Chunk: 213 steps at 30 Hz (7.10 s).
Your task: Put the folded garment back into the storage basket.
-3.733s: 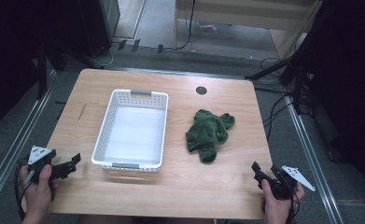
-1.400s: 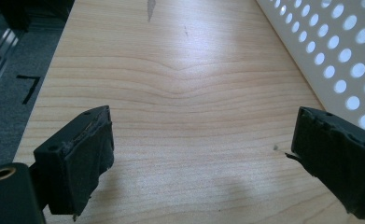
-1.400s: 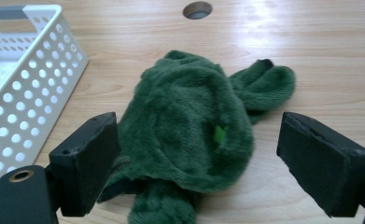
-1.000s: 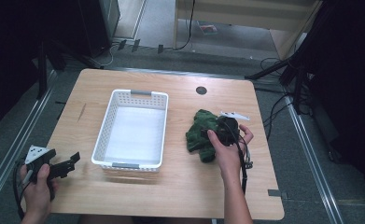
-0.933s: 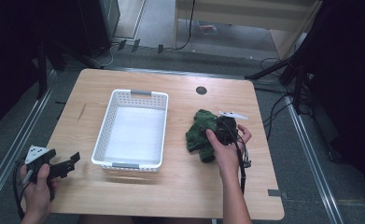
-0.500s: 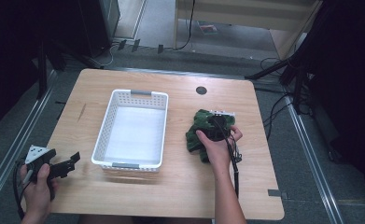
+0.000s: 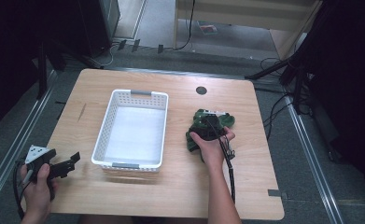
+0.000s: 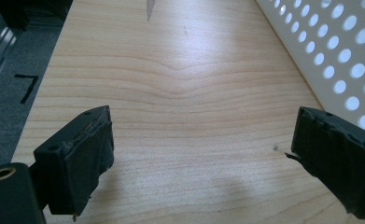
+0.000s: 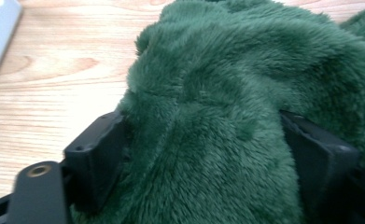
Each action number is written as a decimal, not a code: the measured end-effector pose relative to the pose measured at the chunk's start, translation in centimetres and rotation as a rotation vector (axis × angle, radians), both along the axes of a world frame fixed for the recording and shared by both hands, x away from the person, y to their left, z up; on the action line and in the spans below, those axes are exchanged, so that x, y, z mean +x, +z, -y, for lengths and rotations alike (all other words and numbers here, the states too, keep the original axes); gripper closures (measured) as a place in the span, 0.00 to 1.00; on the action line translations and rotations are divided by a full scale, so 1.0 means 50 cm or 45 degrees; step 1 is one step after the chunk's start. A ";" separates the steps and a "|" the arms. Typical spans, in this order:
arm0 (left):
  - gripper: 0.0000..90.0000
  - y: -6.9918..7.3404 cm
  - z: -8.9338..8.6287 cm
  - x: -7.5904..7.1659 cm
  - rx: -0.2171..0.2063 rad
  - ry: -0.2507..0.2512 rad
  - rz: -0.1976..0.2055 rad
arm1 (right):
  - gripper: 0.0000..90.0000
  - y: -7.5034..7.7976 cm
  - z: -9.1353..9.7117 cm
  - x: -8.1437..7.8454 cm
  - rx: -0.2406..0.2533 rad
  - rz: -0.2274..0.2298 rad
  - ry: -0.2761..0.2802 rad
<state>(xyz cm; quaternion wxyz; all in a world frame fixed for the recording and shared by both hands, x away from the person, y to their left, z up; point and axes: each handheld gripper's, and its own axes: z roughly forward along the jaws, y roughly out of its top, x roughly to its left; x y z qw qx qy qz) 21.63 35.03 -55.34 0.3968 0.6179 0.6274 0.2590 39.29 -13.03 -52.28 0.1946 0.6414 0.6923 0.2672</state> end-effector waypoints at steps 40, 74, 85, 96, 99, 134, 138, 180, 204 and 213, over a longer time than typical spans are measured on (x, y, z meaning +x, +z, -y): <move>0.08 0.000 -0.003 0.001 -0.013 -0.007 -0.006 | 0.83 0.041 0.048 -0.070 0.086 0.266 -0.109; 0.08 0.000 -0.002 0.002 -0.014 -0.009 -0.004 | 0.82 0.248 -0.097 -0.103 0.173 0.275 0.041; 0.08 0.000 -0.001 0.002 -0.019 -0.005 -0.003 | 0.82 0.258 -0.170 -0.102 0.169 0.256 0.114; 0.08 0.000 -0.002 0.002 -0.017 -0.008 -0.005 | 0.82 0.263 -0.243 -0.098 0.188 0.230 0.180; 0.08 0.000 -0.002 0.002 -0.017 -0.008 -0.005 | 0.82 0.263 -0.260 -0.097 0.198 0.219 0.190; 0.08 0.000 -0.003 0.003 -0.023 -0.008 -0.006 | 0.79 0.170 -0.423 -0.069 0.216 0.143 0.303; 0.08 0.000 -0.003 0.003 -0.024 -0.008 -0.006 | 0.78 0.155 -0.430 -0.065 0.210 0.129 0.308; 0.08 0.000 -0.003 0.003 -0.026 -0.008 -0.006 | 0.74 0.067 -0.449 -0.042 0.131 0.018 0.283; 0.08 0.000 -0.004 0.003 -0.027 -0.009 -0.008 | 0.64 0.057 -0.443 -0.033 0.137 -0.042 0.291; 0.08 0.000 -0.004 0.003 -0.026 -0.010 -0.008 | 0.51 0.059 -0.443 -0.032 0.164 -0.065 0.302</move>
